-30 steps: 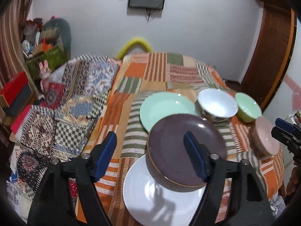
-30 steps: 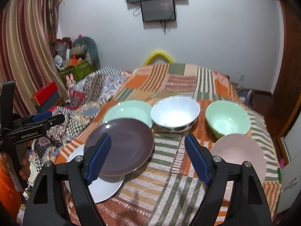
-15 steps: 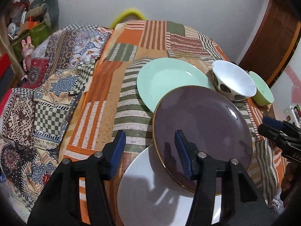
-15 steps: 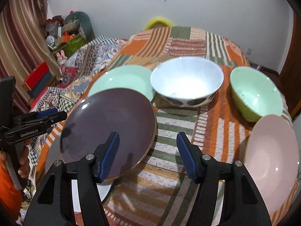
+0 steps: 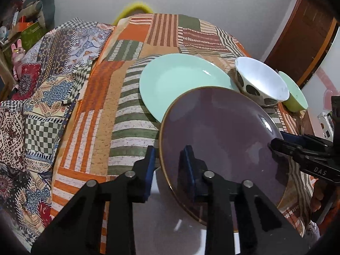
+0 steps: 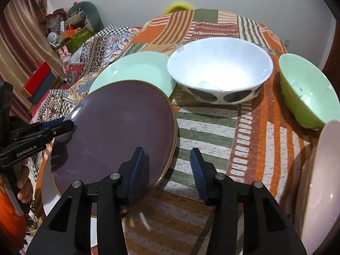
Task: Organize plates and bowls
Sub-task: 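Lift the purple plate with both grippers and carry it across the table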
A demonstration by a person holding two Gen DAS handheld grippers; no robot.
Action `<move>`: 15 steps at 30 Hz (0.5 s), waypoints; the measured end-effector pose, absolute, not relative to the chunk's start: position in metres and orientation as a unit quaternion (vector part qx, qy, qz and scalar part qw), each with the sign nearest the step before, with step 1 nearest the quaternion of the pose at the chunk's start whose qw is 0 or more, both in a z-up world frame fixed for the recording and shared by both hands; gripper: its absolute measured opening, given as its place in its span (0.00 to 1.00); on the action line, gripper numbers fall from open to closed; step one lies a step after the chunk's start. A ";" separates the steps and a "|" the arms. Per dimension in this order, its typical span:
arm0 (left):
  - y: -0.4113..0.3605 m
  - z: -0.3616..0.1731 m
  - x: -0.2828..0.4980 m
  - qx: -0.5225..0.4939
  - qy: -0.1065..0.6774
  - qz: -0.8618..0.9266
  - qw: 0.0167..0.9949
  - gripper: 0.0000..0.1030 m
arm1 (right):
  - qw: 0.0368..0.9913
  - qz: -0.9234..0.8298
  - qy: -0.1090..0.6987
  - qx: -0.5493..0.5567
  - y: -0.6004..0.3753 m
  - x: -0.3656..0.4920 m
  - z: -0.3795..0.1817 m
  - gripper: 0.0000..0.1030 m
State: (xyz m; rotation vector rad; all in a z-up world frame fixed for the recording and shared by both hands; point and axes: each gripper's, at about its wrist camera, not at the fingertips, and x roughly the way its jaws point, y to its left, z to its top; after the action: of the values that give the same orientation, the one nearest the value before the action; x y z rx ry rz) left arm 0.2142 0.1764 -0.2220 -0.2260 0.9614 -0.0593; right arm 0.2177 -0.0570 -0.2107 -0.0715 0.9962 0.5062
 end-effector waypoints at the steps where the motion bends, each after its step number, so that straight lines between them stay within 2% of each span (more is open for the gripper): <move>1: 0.176 -0.222 0.214 -0.110 0.462 -0.032 0.880 0.24 | 0.846 0.241 0.475 -0.034 -0.057 0.218 -0.212 0.36; 5: 0.176 -0.223 0.214 -0.110 0.456 -0.032 0.882 0.23 | 0.843 0.248 0.476 -0.030 -0.055 0.219 -0.214 0.35; 7: 0.175 -0.223 0.213 -0.111 0.453 -0.034 0.884 0.23 | 0.840 0.256 0.477 -0.028 -0.053 0.219 -0.214 0.28; 8: 0.173 -0.223 0.212 -0.110 0.451 -0.034 0.885 0.23 | 0.837 0.261 0.480 -0.026 -0.052 0.219 -0.214 0.27; 15: 0.170 -0.218 0.206 -0.115 0.445 -0.031 0.887 0.23 | 0.840 0.255 0.479 -0.021 -0.052 0.218 -0.213 0.26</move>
State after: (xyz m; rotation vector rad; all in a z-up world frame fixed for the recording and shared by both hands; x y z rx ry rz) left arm 0.2064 0.1701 -0.2185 -0.2386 0.9256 -0.0642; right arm 0.2184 -0.0519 -0.2132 -0.0451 1.0125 0.5381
